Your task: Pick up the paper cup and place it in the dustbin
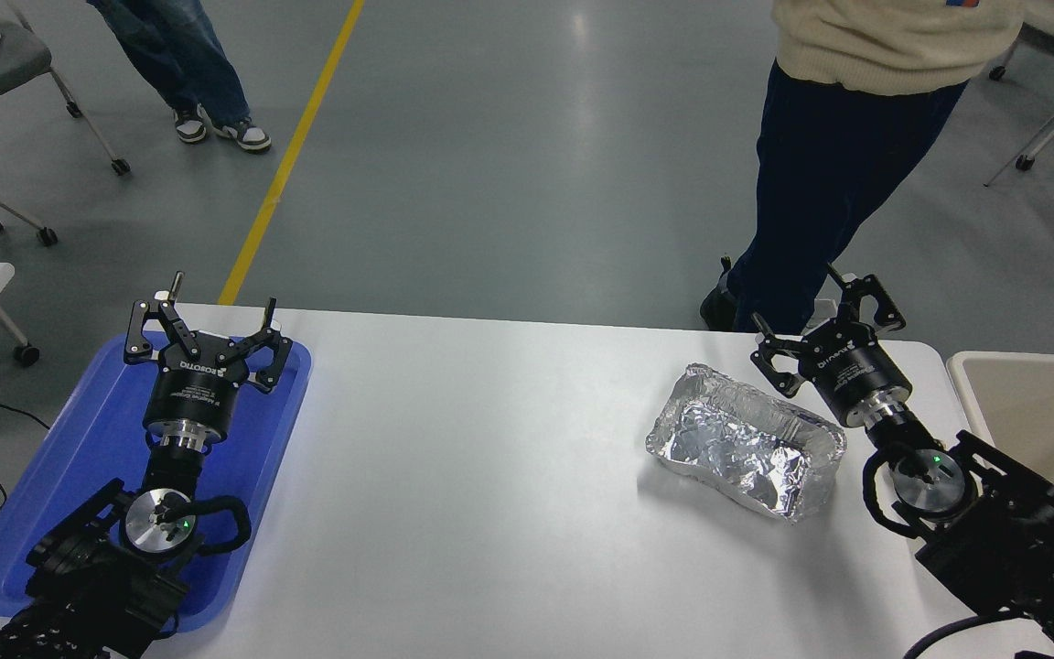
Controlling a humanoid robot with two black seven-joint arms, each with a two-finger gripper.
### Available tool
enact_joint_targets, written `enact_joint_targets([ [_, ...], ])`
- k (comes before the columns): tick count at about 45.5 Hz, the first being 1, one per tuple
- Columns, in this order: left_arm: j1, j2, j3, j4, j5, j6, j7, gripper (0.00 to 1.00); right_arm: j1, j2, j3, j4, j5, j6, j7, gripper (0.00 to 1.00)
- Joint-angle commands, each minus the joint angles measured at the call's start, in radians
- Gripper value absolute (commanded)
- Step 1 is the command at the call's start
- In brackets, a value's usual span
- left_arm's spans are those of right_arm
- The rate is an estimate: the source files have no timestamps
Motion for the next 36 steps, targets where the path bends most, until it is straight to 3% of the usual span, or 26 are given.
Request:
enact_joint_targets([
  [1,0.000,-0.002,-0.001,0.000,0.002,0.000,-0.002,1.00,-0.001,0.004,-0.002,0.002,-0.002,0.000,0.000,1.00],
  [27,0.000,-0.002,0.001,0.000,0.000,-0.009,0.005,1.00,0.021,0.001,-0.025,0.036,-0.041,0.003,-0.003,1.00],
  [36,0.000,-0.002,0.001,0.000,0.000,-0.009,0.005,1.00,0.071,-0.077,-0.103,0.108,-0.262,0.000,-0.005,1.00],
])
